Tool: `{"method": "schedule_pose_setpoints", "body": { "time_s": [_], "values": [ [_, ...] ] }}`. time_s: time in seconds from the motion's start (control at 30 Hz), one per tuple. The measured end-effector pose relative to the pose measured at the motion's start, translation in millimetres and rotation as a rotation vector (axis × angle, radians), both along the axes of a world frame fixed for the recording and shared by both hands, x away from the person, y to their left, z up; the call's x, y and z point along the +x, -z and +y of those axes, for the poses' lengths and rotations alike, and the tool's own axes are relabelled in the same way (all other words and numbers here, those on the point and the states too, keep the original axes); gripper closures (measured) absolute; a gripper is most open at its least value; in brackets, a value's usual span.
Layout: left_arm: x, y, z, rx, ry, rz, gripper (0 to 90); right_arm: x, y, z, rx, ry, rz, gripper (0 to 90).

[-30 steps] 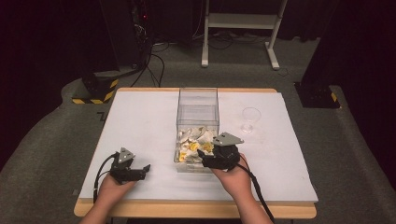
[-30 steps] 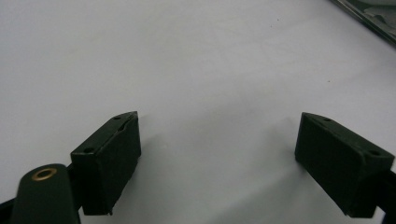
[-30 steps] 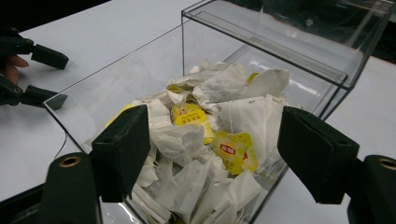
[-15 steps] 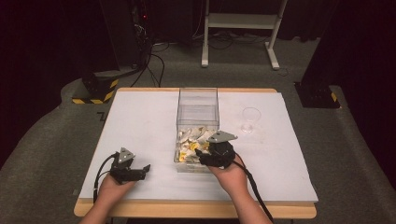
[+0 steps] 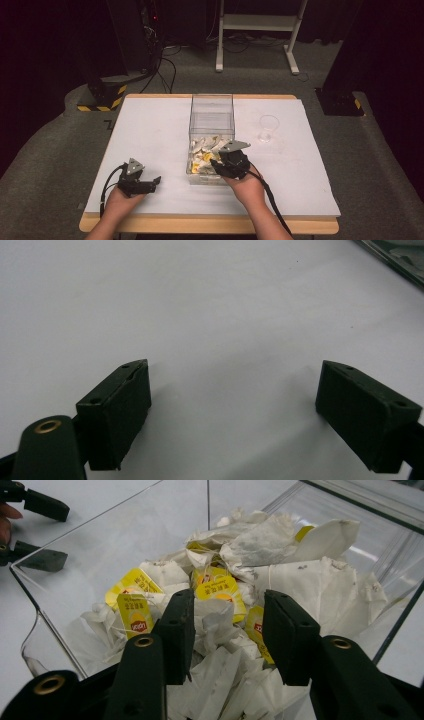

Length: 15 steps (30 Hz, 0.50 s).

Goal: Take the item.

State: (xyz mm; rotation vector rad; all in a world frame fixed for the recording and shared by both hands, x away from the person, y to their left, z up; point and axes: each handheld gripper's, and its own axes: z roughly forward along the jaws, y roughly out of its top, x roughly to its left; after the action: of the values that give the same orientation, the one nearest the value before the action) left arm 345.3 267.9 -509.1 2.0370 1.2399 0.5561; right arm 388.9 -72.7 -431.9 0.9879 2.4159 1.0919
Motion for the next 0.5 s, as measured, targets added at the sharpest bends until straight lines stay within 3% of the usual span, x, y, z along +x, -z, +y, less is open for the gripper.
{"method": "schedule_pose_setpoints", "body": {
  "time_s": [0.5],
  "values": [
    [0.0,0.0,0.0,0.0,0.0,0.0,15.1,3.2,0.1,3.3,-0.002,-0.013,0.051,68.7]
  ]
}}
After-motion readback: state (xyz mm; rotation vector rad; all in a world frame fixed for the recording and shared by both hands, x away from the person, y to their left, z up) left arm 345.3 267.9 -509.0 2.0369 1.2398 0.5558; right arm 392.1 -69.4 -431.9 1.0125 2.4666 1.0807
